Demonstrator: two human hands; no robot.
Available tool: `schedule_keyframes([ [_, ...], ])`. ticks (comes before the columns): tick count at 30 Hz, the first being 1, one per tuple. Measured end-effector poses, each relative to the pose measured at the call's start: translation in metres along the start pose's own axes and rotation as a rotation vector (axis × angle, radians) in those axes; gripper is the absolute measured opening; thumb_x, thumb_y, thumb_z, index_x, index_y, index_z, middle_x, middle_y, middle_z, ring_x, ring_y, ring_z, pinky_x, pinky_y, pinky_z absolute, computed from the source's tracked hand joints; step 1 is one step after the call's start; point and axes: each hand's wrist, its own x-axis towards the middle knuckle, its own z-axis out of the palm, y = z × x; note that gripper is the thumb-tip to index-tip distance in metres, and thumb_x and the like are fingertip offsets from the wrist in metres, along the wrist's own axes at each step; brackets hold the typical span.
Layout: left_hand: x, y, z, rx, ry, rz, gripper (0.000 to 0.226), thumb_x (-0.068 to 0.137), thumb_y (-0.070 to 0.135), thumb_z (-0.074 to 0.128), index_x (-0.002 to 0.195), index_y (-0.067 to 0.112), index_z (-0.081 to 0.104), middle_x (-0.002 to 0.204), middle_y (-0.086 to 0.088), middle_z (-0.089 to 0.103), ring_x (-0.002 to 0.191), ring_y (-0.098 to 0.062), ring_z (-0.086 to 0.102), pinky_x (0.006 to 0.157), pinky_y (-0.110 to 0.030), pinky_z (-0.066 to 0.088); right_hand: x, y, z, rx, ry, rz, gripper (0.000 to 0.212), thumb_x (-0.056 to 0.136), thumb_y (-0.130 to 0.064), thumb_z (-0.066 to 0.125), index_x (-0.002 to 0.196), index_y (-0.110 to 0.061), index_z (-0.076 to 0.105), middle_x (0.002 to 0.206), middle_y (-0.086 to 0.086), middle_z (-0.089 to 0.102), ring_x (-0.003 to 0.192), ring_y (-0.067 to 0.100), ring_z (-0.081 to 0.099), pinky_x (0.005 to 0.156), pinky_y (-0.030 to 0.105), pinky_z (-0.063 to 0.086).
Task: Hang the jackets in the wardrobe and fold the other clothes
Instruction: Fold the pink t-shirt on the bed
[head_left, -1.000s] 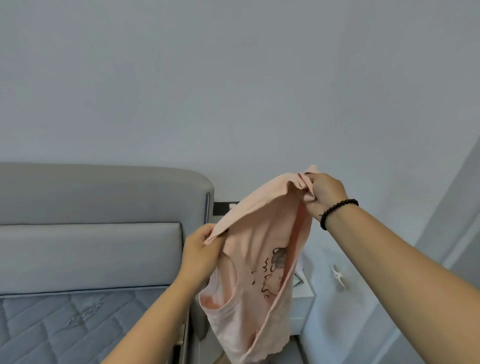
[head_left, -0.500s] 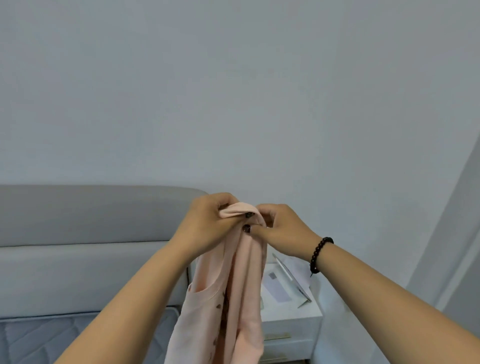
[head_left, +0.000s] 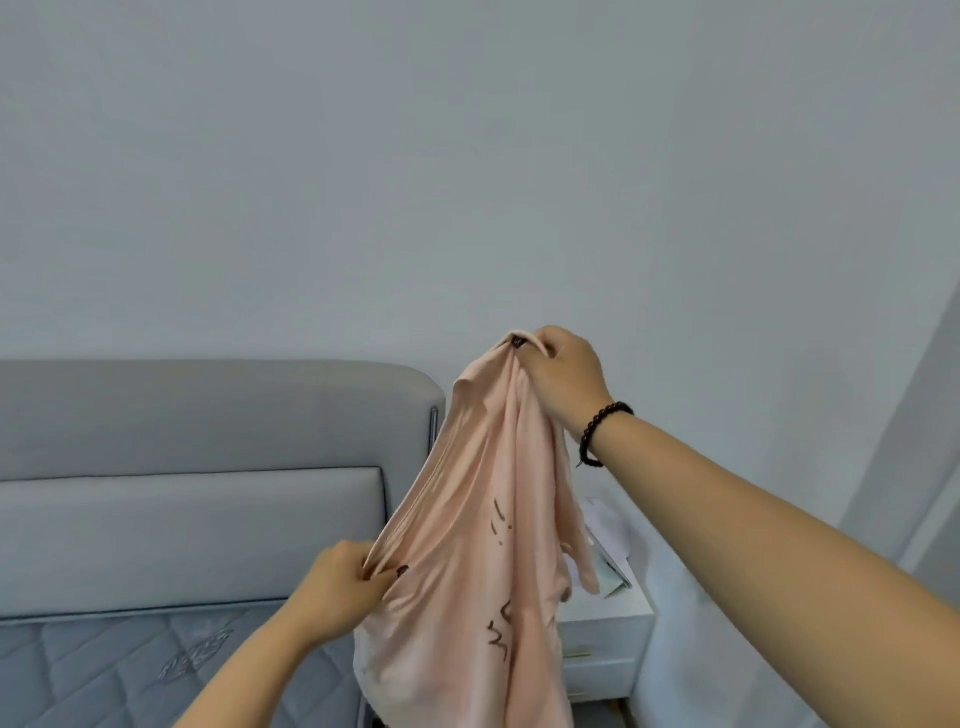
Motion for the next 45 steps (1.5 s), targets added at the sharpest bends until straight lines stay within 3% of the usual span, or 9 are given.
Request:
schedule_keyframes([
  [3, -0.002, -0.011, -0.003, -0.318, 0.088, -0.107, 0.024, 0.094, 0.015, 0.059, 0.078, -0.001, 0.065, 0.072, -0.004, 0.057, 0.071, -0.016, 0.049, 0.068, -0.031, 0.035, 0.008, 0.012, -0.02, -0.073, 0.025, -0.001, 0.022, 0.094, -0.019, 0.05, 0.085, -0.004, 0.064, 0.076, -0.001, 0.057, 0.072, 0.015, 0.051, 0.063, 0.027, 0.039],
  [9, 0.014, 0.003, -0.033, -0.552, 0.309, -0.197, 0.015, 0.088, 0.017, 0.058, 0.077, 0.011, 0.065, 0.073, -0.003, 0.06, 0.071, -0.021, 0.048, 0.063, -0.034, 0.032, 0.001, 0.038, -0.047, -0.254, -0.005, 0.014, 0.017, 0.094, -0.016, 0.051, 0.082, -0.01, 0.061, 0.08, 0.0, 0.06, 0.078, 0.018, 0.054, 0.063, 0.026, 0.038],
  [13, 0.023, 0.027, -0.061, -0.654, 0.448, -0.105, 0.011, 0.078, 0.021, 0.066, 0.07, 0.019, 0.072, 0.071, 0.008, 0.065, 0.07, -0.014, 0.053, 0.063, -0.029, 0.037, -0.013, 0.043, -0.066, -0.06, -0.013, 0.045, 0.01, 0.078, -0.022, 0.074, 0.076, -0.013, 0.071, 0.071, -0.004, 0.064, 0.065, 0.006, 0.055, 0.058, 0.017, 0.041],
  [19, 0.009, 0.054, -0.098, -0.496, 0.442, 0.121, 0.028, 0.078, 0.031, 0.074, 0.057, 0.019, 0.06, 0.053, 0.01, 0.048, 0.054, -0.006, 0.04, 0.051, -0.023, 0.026, -0.039, 0.044, -0.085, -0.095, -0.047, 0.052, 0.027, 0.082, -0.028, 0.073, 0.073, -0.004, 0.07, 0.061, -0.001, 0.051, 0.053, 0.006, 0.041, 0.048, 0.015, 0.032],
  [24, -0.025, 0.058, -0.121, -0.53, 0.385, 0.04, 0.06, 0.066, 0.049, 0.08, 0.08, -0.007, 0.064, 0.071, -0.008, 0.055, 0.067, -0.018, 0.049, 0.063, -0.033, 0.033, -0.054, 0.034, -0.088, -0.131, -0.025, 0.027, 0.035, 0.091, -0.03, 0.061, 0.065, -0.006, 0.06, 0.059, -0.003, 0.046, 0.058, 0.013, 0.04, 0.055, 0.026, 0.029],
  [29, -0.085, 0.053, -0.136, -0.465, 0.322, 0.03, 0.037, 0.056, 0.04, 0.091, 0.082, 0.018, 0.078, 0.076, -0.001, 0.075, 0.064, -0.011, 0.067, 0.059, -0.023, 0.048, -0.082, 0.015, -0.078, 0.047, -0.076, 0.179, 0.033, 0.092, -0.019, 0.05, 0.062, -0.017, 0.036, 0.062, 0.0, 0.033, 0.06, 0.017, 0.03, 0.055, 0.028, 0.021],
  [34, -0.158, 0.028, -0.13, -0.073, 0.355, 0.07, 0.019, 0.066, 0.016, 0.089, 0.064, 0.023, 0.072, 0.055, 0.012, 0.063, 0.053, 0.002, 0.052, 0.048, -0.01, 0.037, -0.135, -0.001, -0.078, 0.063, -0.143, 0.235, 0.021, 0.088, -0.016, 0.048, 0.07, -0.013, 0.037, 0.071, 0.006, 0.032, 0.068, 0.018, 0.028, 0.057, 0.031, 0.017],
  [38, -0.221, 0.0, -0.124, -0.085, 0.517, 0.01, 0.028, 0.084, 0.017, 0.073, 0.057, 0.019, 0.065, 0.045, 0.013, 0.052, 0.047, -0.003, 0.043, 0.042, -0.011, 0.028, -0.188, -0.018, -0.069, -0.053, -0.209, 0.106, 0.04, 0.091, -0.025, 0.05, 0.06, -0.021, 0.025, 0.058, -0.003, 0.027, 0.058, 0.017, 0.024, 0.055, 0.03, 0.016],
  [45, -0.316, -0.026, -0.147, -0.11, 0.808, -0.119, 0.027, 0.081, 0.012, 0.074, 0.056, 0.018, 0.067, 0.047, 0.011, 0.058, 0.046, -0.001, 0.047, 0.043, -0.015, 0.037, -0.252, -0.045, -0.034, -0.132, -0.273, -0.066, 0.044, 0.097, -0.024, 0.048, 0.056, -0.019, 0.033, 0.055, -0.005, 0.039, 0.055, 0.012, 0.036, 0.051, 0.027, 0.026],
])
